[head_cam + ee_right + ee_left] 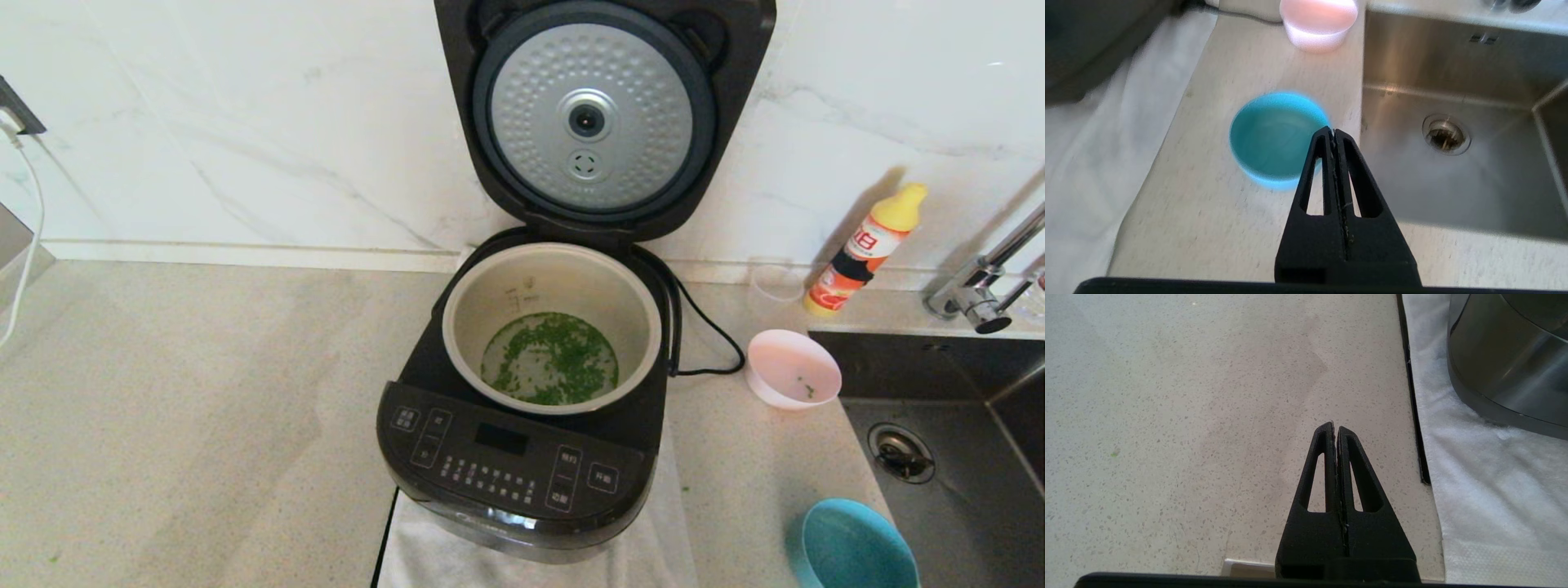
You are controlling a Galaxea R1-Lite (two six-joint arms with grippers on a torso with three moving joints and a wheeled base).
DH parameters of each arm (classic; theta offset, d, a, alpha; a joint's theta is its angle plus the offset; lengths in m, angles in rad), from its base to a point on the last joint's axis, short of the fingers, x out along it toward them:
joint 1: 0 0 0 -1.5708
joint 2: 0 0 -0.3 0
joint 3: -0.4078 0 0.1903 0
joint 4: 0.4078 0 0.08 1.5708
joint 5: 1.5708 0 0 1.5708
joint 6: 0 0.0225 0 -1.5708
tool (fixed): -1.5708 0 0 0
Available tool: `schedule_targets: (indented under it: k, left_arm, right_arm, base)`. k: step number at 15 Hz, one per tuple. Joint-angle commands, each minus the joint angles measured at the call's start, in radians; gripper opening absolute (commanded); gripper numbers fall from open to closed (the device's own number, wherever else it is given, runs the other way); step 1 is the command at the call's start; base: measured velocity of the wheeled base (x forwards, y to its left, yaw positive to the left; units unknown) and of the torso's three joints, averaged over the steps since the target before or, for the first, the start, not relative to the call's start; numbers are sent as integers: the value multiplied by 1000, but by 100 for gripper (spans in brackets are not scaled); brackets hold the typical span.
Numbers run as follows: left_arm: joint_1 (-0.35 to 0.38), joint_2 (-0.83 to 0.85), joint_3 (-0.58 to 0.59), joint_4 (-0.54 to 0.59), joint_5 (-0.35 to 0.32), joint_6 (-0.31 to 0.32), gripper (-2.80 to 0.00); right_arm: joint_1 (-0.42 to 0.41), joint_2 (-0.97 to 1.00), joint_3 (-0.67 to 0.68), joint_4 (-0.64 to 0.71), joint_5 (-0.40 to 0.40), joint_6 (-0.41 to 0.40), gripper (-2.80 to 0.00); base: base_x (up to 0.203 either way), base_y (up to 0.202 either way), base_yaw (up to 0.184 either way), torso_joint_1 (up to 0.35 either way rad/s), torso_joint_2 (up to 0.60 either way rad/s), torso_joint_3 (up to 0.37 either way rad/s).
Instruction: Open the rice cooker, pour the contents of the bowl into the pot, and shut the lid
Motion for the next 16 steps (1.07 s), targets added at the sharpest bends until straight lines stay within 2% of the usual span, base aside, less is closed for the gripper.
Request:
schedule_targets:
  k: [1,3,7,10,14,16]
  left_arm:
    - [0,4,0,1,2,1,-280]
    - [0,4,0,1,2,1,-280]
    - [0,4,0,2,1,1,-280]
    - [0,4,0,1,1,1,-280]
    - [0,4,0,1,1,0,-280]
    - [0,4,0,1,1,1,-280]
  right_arm:
    - [0,56,-124,29,6,10,-280]
    - [5,231,-294,57,45,56,-280]
    - [14,673,-600,74,223,107,-280]
    - [21,1038,-842,54,324,163,-280]
    - [40,1448,-1271,-1,429,342,-280]
    - [46,1576,-1462,-14,527,455,-280]
  base:
    - [0,0,0,0,0,0]
    - [0,0,0,0,0,0]
    - [0,0,0,0,0,0]
    - [0,0,0,0,0,0]
    - [0,0,0,0,0,0]
    - [0,0,0,0,0,0]
